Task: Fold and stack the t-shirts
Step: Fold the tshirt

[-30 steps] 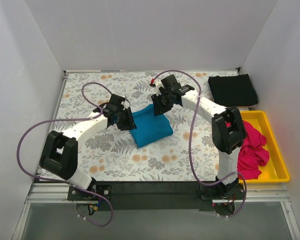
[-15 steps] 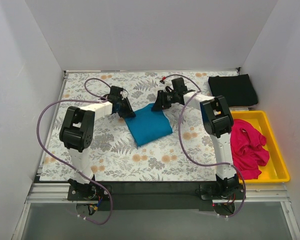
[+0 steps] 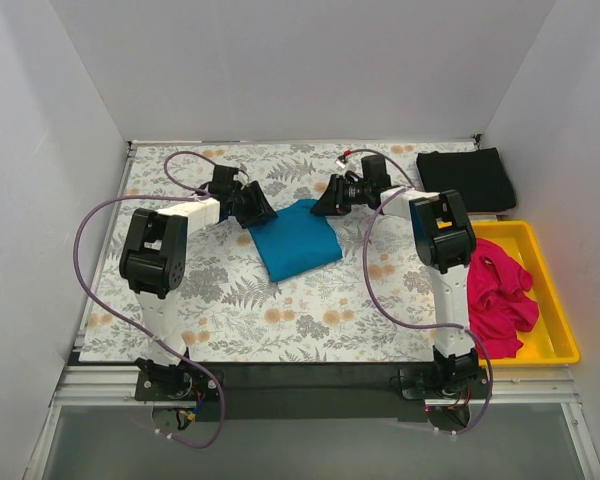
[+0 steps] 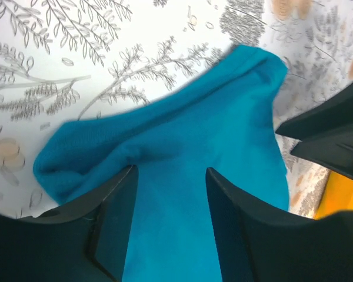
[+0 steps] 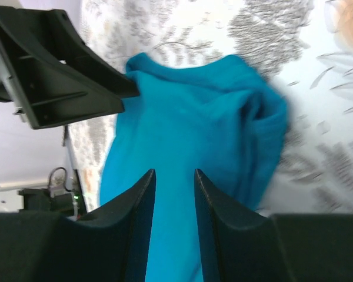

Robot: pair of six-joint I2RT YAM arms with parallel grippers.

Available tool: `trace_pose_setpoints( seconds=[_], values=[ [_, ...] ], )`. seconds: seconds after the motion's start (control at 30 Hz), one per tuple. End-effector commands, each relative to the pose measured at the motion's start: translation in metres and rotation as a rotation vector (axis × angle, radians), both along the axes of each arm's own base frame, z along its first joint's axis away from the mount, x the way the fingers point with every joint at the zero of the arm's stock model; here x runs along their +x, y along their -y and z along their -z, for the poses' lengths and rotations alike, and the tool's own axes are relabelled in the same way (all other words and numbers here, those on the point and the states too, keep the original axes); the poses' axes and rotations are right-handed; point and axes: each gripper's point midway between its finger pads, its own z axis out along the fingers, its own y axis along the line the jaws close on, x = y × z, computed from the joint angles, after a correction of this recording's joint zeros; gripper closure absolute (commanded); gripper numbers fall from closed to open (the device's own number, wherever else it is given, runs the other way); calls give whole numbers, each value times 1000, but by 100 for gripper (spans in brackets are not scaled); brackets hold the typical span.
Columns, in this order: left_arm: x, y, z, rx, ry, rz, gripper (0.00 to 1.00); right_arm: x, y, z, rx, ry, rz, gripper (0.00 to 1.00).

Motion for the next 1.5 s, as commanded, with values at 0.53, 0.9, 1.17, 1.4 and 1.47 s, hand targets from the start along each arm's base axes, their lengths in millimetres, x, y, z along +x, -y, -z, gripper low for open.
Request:
trace_pose_setpoints(
  seconds=[0.53, 0.9, 1.17, 1.4, 1.47],
  values=[
    [-149, 40, -9, -71, -174, 146, 89, -139, -40, -26, 77, -40, -194, 65],
    [-164, -32, 63, 153, -417, -3, 100, -154, -16, 47, 2, -212, -143, 69],
    [-152, -20, 30, 89, -313, 66, 98, -145, -11, -21, 81, -38, -174, 68],
    [-164, -28, 49, 117, -371, 10, 98, -152, 19, 36, 19, -123, -123, 68],
    [-166, -30, 49, 118, -366, 2, 99, -160, 26, 53, 0, -160, -115, 69]
  ],
)
